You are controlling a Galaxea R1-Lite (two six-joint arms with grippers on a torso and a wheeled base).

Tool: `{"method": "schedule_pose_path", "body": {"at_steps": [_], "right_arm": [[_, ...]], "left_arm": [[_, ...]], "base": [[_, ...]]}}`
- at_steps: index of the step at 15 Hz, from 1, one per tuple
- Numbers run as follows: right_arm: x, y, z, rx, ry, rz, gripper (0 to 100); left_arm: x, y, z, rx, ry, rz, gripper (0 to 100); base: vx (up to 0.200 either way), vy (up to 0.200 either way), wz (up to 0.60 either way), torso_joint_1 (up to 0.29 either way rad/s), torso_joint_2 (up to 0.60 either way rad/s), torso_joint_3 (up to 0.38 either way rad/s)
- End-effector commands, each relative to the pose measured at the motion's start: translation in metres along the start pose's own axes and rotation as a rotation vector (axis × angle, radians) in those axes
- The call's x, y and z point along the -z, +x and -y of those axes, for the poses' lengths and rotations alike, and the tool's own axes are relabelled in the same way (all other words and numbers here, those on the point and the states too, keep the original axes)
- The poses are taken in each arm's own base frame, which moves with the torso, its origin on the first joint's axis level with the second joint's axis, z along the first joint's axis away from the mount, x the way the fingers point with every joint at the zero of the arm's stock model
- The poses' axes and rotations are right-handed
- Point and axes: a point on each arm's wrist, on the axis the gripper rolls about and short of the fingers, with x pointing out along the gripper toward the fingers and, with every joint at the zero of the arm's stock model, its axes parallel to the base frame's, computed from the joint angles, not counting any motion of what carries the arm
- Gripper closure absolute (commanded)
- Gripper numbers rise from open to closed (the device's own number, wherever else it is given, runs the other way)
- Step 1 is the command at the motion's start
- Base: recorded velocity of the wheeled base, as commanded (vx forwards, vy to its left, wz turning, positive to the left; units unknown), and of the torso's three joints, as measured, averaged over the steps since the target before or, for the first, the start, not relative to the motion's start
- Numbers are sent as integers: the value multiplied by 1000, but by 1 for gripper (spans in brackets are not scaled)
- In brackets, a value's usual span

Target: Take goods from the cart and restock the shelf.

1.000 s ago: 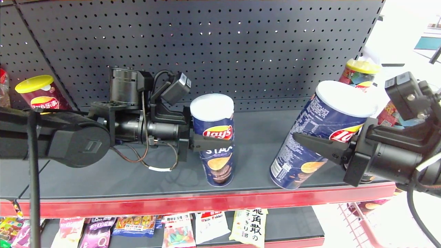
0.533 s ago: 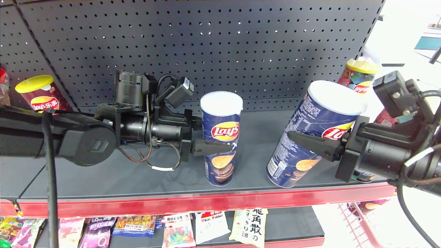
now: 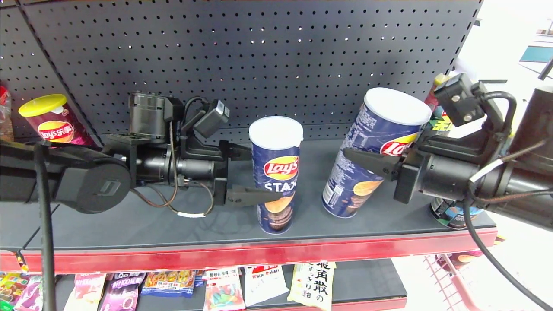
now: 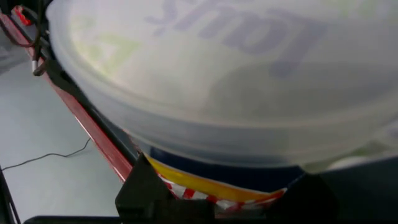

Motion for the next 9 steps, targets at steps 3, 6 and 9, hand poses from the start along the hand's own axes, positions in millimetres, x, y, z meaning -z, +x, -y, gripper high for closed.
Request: {"method": "schedule_pose_path", "body": {"at_steps": [3,6,9], "right_arm": [[6,40,10,-4,8,-31,100],[10,67,18,3,9,-40,100],[9,84,24,5,6,-30,100]], "left_arm": [[5,-34,25,-45,-26,-6,0],[12,-50,39,-69,-49,-15,0],[14,-58,43,-88,-54,-16,0]], "base": [[0,0,0,0,0,0],[0,0,0,0,0,0],[0,0,0,0,0,0]]}}
